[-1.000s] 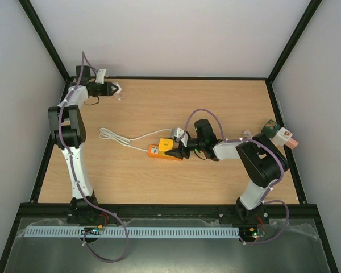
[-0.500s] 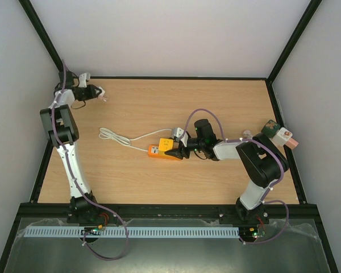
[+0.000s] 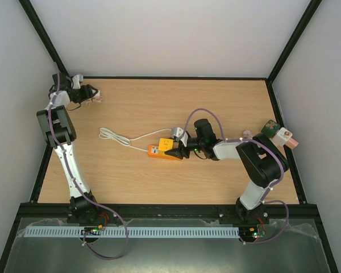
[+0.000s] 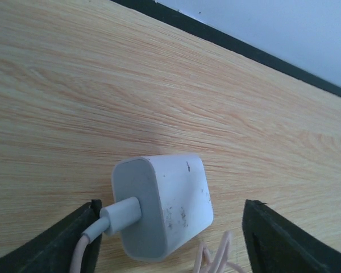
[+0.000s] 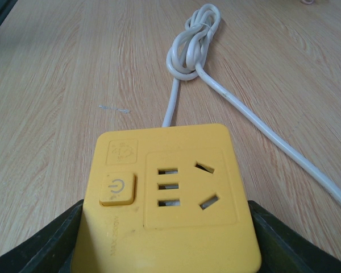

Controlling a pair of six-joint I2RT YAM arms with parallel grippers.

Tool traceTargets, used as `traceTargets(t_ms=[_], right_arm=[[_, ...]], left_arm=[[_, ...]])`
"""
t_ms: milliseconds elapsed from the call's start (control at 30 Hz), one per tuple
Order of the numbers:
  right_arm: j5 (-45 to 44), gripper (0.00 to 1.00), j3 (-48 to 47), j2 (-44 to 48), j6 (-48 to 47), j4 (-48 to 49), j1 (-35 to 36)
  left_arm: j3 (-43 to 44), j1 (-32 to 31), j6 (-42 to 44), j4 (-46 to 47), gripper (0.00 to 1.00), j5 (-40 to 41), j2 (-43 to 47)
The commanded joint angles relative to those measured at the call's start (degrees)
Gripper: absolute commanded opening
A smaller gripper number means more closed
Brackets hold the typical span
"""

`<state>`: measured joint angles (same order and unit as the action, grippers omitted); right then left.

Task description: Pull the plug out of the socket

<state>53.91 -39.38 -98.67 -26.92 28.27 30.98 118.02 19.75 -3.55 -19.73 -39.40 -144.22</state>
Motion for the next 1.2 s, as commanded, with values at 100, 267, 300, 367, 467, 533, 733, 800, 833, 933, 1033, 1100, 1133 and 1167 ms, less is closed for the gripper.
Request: traceTargets(t_ms=[100, 267, 300, 367, 467, 533, 733, 800, 833, 933, 1033, 1100, 1133, 1167], right_arm=[[-4.7, 0.34, -0.2, -1.1, -0.2, -4.6, -0.2], [-4.5, 0.35, -0.5, -1.1, -0.2, -4.8, -0.2], [-4.4, 0.35, -0.4, -1.1, -0.4, -4.8, -0.3], [-4.4, 0.35, -0.5, -1.1, -0.3, -4.8, -0.2], [-4.2, 0.35, -0.5, -1.2, -0.2, -4.8, -0.2], [-4.0, 0.38, -0.7, -1.5, -0.1, -4.8, -0.2], [-3.7, 0.61, -1.3, -0.7, 1.0, -4.7, -0.2], [-3.2, 0.68, -1.5, 0.0, 1.8, -4.8, -0.2], [-3.0, 0.72, -1.7, 0.3, 2.4, -4.8, -0.2], [-2.5, 0.79, -2.4, 1.3, 3.2, -4.9, -0.2], [-2.6, 0.89, -3.2, 2.2, 3.5, -5.5, -0.3], [-2.8, 0.99, -3.7, 2.8, 3.5, -6.3, -0.2], [-2.8, 0.99, -4.1, 3.2, 3.2, -7.0, -0.2], [-2.8, 0.98, -4.5, 3.6, 2.9, -7.9, -0.2]], left_arm=[[0.9, 0.5, 0.4, -1.2, 0.79, 4.8, 0.5], [-0.1, 1.0, 1.1, -1.4, 0.85, 10.0, 2.2], [-0.3, 1.1, 1.7, -1.5, 0.86, 10.6, 2.7], [-1.3, 1.2, 2.7, -1.1, 0.87, 11.0, 3.9], [-3.1, 1.0, 4.2, -0.6, 0.89, 11.1, 5.8], [-3.9, 0.8, 5.7, -1.0, 0.9, 11.7, 6.9], [-8.7, 0.6, 10.4, -1.2, 0.99, 12.1, 12.7], [-10.6, 0.1, 13.2, -1.2, 1.0, 11.9, 15.8], [-11.6, -0.3, 14.5, -1.2, 1.0, 11.9, 17.3], [-14.8, -2.1, 18.9, -1.5, 1.0, 12.8, 21.7], [-18.3, -4.6, 22.8, -1.0, 1.0, 15.4, 26.2], [-21.4, -5.8, 24.2, 0.6, 1.0, 14.5, 29.5], [-22.7, -6.4, 24.4, 1.6, 1.0, 14.3, 31.0], [-24.2, -6.9, 24.5, 2.7, 1.0, 14.3, 32.7]])
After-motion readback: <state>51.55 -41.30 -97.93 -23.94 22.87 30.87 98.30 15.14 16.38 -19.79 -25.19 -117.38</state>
